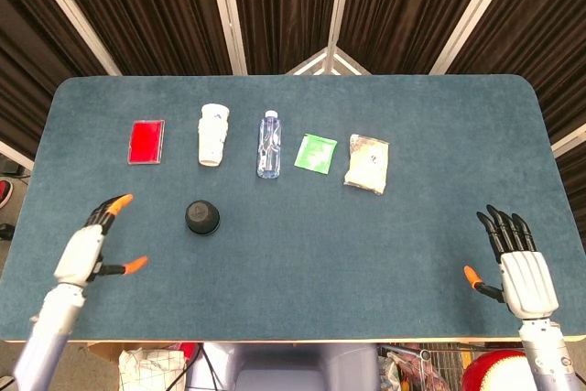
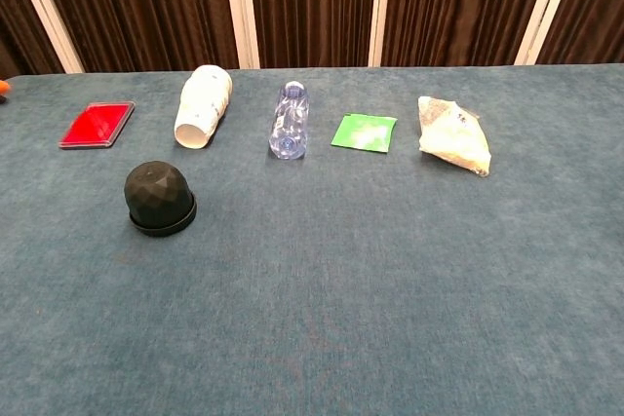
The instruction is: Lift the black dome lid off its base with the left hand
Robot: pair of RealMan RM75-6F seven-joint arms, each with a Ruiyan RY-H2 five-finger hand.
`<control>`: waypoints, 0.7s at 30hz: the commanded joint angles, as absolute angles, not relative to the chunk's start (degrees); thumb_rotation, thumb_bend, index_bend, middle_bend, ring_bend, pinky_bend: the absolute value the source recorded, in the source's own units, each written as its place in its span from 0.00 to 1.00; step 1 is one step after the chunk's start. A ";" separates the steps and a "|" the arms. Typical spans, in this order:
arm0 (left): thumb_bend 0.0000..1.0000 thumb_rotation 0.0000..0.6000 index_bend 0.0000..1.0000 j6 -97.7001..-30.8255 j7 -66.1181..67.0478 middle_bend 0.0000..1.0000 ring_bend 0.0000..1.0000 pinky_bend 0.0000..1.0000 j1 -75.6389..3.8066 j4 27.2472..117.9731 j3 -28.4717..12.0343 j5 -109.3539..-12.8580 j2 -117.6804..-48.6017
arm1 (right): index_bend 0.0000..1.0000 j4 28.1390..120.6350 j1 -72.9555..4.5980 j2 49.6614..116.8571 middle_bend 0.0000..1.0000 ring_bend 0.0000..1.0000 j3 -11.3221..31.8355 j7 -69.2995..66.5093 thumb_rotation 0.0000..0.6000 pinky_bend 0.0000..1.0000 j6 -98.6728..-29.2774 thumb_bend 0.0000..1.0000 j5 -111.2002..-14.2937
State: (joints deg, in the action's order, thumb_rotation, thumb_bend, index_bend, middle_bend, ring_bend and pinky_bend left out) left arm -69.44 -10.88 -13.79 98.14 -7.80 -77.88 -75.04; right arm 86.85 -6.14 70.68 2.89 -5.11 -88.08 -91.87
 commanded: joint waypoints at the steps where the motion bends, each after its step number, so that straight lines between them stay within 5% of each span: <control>1: 0.19 1.00 0.10 -66.67 -12.14 0.06 0.00 0.00 -16.59 92.98 -9.45 -75.17 -79.89 | 0.07 86.77 -6.04 70.64 0.02 0.07 2.77 -5.23 1.00 0.01 -88.06 0.29 -91.80; 21: 0.18 1.00 0.09 -60.37 -11.03 0.07 0.00 0.00 -22.64 82.14 -9.86 -71.99 -90.21 | 0.07 86.03 -6.31 70.82 0.02 0.07 2.78 -5.61 1.00 0.01 -87.21 0.29 -91.19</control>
State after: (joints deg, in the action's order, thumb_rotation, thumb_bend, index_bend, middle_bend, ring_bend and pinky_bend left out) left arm -60.77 -12.17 -22.07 82.68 -9.64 -72.73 -89.40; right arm 86.11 -6.37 70.82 2.85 -5.53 -87.14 -91.12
